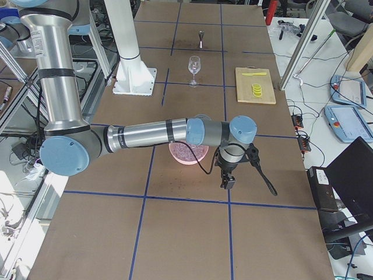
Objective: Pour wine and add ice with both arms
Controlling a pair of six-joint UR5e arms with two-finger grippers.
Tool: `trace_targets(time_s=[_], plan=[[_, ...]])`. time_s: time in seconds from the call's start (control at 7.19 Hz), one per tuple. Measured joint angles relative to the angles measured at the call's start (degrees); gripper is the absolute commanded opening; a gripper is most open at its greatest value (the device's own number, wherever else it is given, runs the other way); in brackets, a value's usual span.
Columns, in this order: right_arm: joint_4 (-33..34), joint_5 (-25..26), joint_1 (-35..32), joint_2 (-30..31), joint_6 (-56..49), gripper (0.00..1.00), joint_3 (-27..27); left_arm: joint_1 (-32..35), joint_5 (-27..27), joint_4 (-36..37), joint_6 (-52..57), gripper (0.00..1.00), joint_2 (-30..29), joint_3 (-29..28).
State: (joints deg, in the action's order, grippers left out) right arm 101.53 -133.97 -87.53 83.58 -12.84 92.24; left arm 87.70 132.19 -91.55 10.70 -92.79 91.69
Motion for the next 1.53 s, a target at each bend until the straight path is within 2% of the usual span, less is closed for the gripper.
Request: trace_targets(time_s=[0.42,0.83,1.53], plan=[[-6.63,-1.62,-0.51,0.90,11.62,1.00,-1.41,0.01,-0.03,-0.79,0.00,1.00,2.07,-0.18],[-8.38,-5.80,-2.15,2.05,13.16,1.00,-1.48,0.15,0.13,-0.98,-0.64,1.00,3.51,-0.33],[-8.72,-6.10,-3.23,3.30,13.28,1.00,-2.01,1.25,1.21,-0.88,-9.90,1.00,-0.42,-1.19]])
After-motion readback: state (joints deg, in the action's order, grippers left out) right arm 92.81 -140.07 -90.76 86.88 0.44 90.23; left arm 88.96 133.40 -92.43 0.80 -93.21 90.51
